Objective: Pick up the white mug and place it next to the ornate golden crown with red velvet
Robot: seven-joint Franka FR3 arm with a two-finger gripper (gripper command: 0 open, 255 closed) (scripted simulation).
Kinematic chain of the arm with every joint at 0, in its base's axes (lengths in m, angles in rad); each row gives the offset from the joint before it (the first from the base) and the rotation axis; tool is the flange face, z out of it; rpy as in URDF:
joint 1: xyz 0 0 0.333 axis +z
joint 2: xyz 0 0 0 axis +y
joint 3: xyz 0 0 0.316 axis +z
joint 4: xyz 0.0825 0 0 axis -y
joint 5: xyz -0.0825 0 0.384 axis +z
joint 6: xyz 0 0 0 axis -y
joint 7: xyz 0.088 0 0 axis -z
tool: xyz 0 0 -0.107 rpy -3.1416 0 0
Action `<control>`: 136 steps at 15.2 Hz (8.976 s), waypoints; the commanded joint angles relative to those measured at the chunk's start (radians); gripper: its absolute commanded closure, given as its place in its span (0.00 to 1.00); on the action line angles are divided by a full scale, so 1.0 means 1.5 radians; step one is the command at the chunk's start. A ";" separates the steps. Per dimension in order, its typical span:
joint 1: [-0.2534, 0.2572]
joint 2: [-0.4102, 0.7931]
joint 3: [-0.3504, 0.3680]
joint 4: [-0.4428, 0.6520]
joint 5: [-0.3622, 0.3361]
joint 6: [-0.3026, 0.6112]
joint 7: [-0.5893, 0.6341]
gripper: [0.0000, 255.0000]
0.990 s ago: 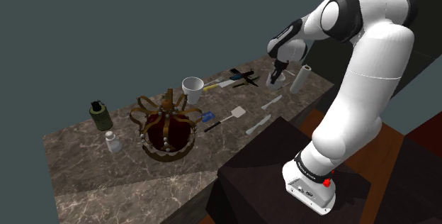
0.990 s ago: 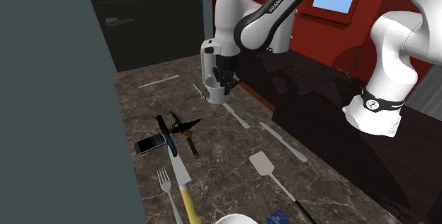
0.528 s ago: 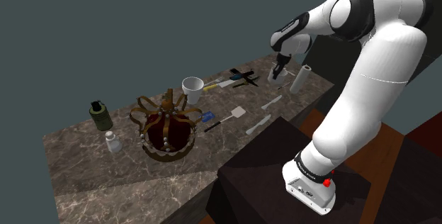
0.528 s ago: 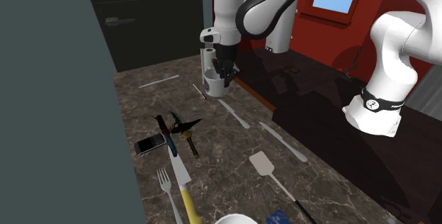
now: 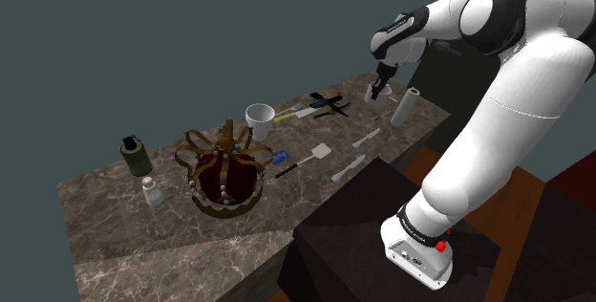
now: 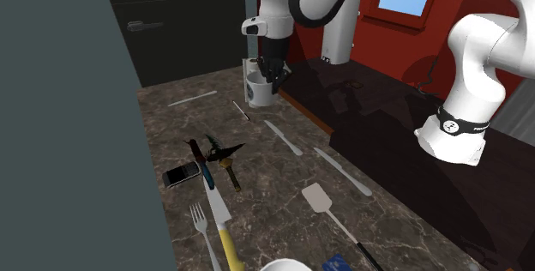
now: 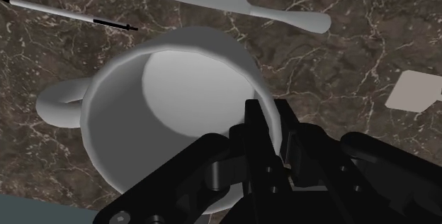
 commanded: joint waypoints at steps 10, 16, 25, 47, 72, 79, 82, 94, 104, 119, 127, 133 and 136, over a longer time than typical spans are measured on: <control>0.008 -0.060 -0.006 0.041 -0.042 -0.093 0.028 1.00; 0.011 -0.086 -0.006 0.071 -0.057 -0.145 0.038 1.00; 0.013 -0.114 -0.004 0.124 -0.072 -0.223 0.047 1.00; 0.059 -0.309 0.097 0.042 -0.146 -0.331 0.219 1.00; 0.196 -0.498 0.420 -0.126 -0.030 -0.379 0.627 1.00; 0.237 -0.464 0.515 -0.089 0.017 -0.379 0.742 1.00; 0.252 -0.437 0.555 -0.063 0.031 -0.377 0.792 1.00; 0.287 -0.263 0.720 0.108 0.020 -0.371 1.010 1.00; 0.349 -0.031 0.830 0.318 -0.109 -0.396 1.218 1.00; 0.351 -0.010 0.825 0.204 -0.128 -0.267 1.233 1.00; 0.357 0.018 0.821 0.159 -0.151 -0.202 1.250 1.00; 0.363 0.045 0.815 0.132 -0.174 -0.156 1.267 1.00; 0.367 0.060 0.810 0.120 -0.188 -0.133 1.276 1.00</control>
